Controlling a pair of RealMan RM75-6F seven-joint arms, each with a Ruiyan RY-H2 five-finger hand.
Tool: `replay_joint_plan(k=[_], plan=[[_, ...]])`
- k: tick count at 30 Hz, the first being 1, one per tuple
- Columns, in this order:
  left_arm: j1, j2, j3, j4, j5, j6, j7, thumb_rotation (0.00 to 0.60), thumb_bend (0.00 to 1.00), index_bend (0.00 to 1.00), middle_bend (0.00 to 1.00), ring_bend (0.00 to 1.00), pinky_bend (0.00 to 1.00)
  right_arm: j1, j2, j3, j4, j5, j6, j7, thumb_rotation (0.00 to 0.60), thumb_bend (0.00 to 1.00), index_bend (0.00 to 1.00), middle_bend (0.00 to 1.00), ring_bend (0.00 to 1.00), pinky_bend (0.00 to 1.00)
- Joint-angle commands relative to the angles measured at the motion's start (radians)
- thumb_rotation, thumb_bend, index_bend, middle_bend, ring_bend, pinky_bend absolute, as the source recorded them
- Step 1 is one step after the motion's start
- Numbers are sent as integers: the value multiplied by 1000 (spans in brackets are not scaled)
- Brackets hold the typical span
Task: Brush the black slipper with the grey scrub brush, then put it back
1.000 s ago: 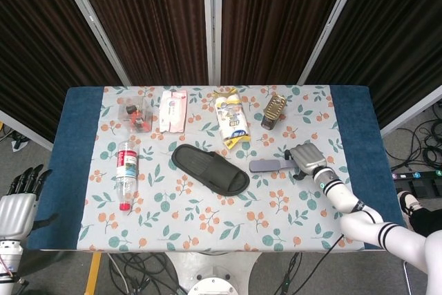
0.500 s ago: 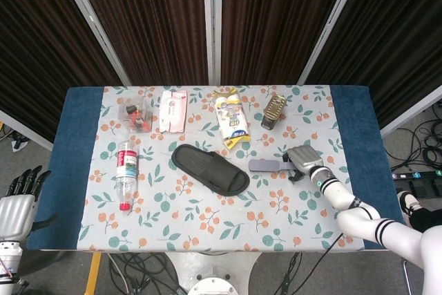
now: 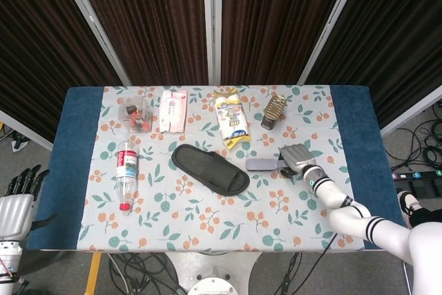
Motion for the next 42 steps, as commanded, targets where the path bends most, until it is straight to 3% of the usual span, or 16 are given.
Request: replay_joint_plan(k=[1, 9, 13, 18, 22, 29, 35, 42], plan=[[-6, 6, -3, 3, 15, 6, -10, 600, 194, 166, 159, 53, 127, -11, -9, 12, 9, -46, 24, 69, 600, 477, 997, 913, 961, 1000], [-80, 24, -15, 10, 98, -34, -123, 600, 339, 166, 159, 53, 127, -63, 37, -2, -7, -268, 189, 348, 600, 448, 1000, 975, 1000, 1000], [-167, 25, -26, 22, 169, -91, -180, 600, 349, 166, 159, 53, 127, -77, 104, -8, -64, -344, 278, 442, 600, 431, 1000, 990, 1000, 1000], [-331, 10, -58, 54, 240, -219, -305, 600, 300, 166, 159, 53, 127, -73, 218, 3, -180, -382, 331, 463, 600, 415, 1000, 1000, 1000, 1000], [-468, -19, -76, 79, 273, -349, -314, 600, 277, 166, 159, 53, 127, -55, 299, 17, -273, -374, 316, 421, 600, 394, 1000, 1000, 1000, 1000], [-698, -156, -104, 194, 260, -589, -334, 600, 275, 166, 159, 53, 127, -28, 372, 47, -409, -287, 279, 198, 600, 390, 1000, 1000, 1000, 1000], [-814, -260, -93, 293, 247, -706, -305, 600, 275, 162, 158, 53, 127, -24, 380, 52, -462, -210, 270, 95, 600, 389, 1000, 1000, 1000, 1000], [-900, -369, -67, 421, 187, -843, -268, 600, 275, 152, 132, 53, 127, -16, 341, 37, -445, -142, 256, 2, 600, 388, 1000, 1000, 1000, 1000]])
